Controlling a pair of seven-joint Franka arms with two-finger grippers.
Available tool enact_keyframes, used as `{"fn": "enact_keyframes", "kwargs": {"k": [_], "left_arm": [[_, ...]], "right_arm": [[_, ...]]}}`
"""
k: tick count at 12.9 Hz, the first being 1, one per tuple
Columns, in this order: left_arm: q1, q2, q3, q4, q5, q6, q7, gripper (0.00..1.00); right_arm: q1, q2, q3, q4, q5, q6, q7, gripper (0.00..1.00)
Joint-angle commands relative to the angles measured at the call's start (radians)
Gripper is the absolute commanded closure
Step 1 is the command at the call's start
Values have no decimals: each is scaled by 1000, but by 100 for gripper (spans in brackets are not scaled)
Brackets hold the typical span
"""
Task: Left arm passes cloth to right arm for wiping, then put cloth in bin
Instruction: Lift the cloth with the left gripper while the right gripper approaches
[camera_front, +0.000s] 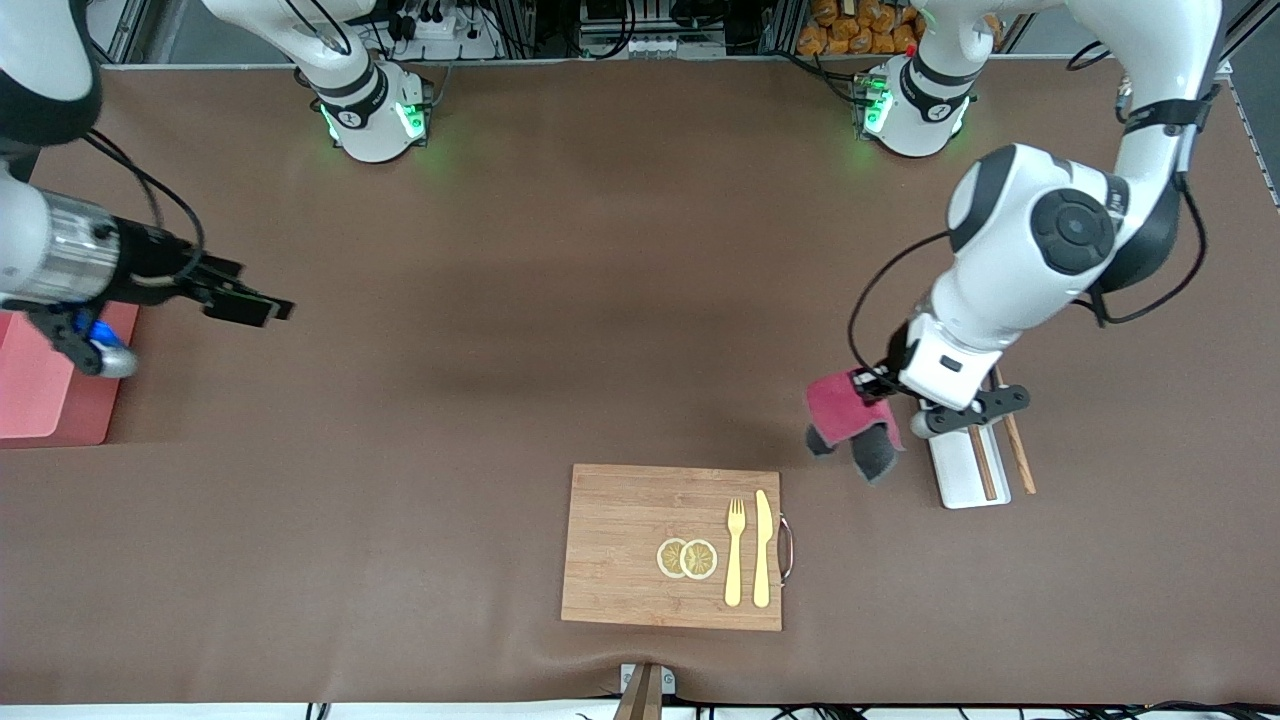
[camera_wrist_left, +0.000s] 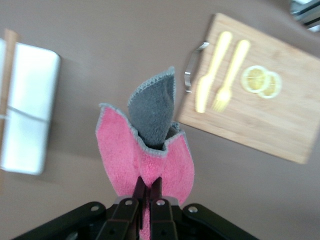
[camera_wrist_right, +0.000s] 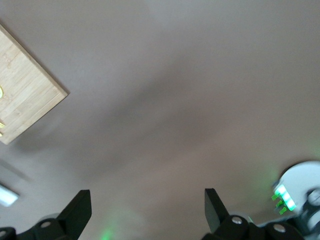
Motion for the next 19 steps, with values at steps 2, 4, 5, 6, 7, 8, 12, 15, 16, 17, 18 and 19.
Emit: {"fn": "enact_keyframes", "kwargs": {"k": [2, 4, 5, 6, 7, 8, 12, 15, 16, 17, 18, 19], "left_arm": [[-97, 84, -9, 124, -82, -8, -184, 100], [-158, 127, -9, 202, -96, 18, -302, 100], [-192, 150, -9, 236, -97, 30, -360, 100], [-231, 167, -9, 256, -96, 56, -426, 100], [-262, 179, -9, 263, -96, 98, -489, 100], [-290, 188, -9, 271, -97, 125, -551, 100], [-388, 204, -9, 291, -97, 191, -729, 100], [-423, 219, -9, 294, -97, 262, -832, 100], [-437, 230, -9, 312, -97, 271, -856, 100], [-448, 243, -9, 331, -97, 271, -872, 100], [-451, 254, -9, 348, -97, 273, -881, 100], [-459, 262, -9, 360, -97, 273, -889, 100]], "right_arm": [[64, 63, -1, 10, 253, 2, 335, 0], [119, 97, 2, 10, 344, 40, 449, 0], [163, 112, 2, 10, 352, 94, 504, 0], [205, 129, 2, 10, 352, 154, 544, 0], [237, 149, 2, 10, 353, 213, 572, 0], [266, 169, 3, 10, 361, 270, 595, 0], [340, 244, 13, 8, 370, 478, 658, 0], [352, 296, 28, 7, 406, 567, 658, 0], [355, 309, 28, 7, 407, 585, 658, 0], [365, 313, 31, 7, 409, 602, 658, 0], [383, 318, 31, 2, 409, 605, 658, 19], [389, 318, 31, -2, 409, 605, 656, 54]]}}
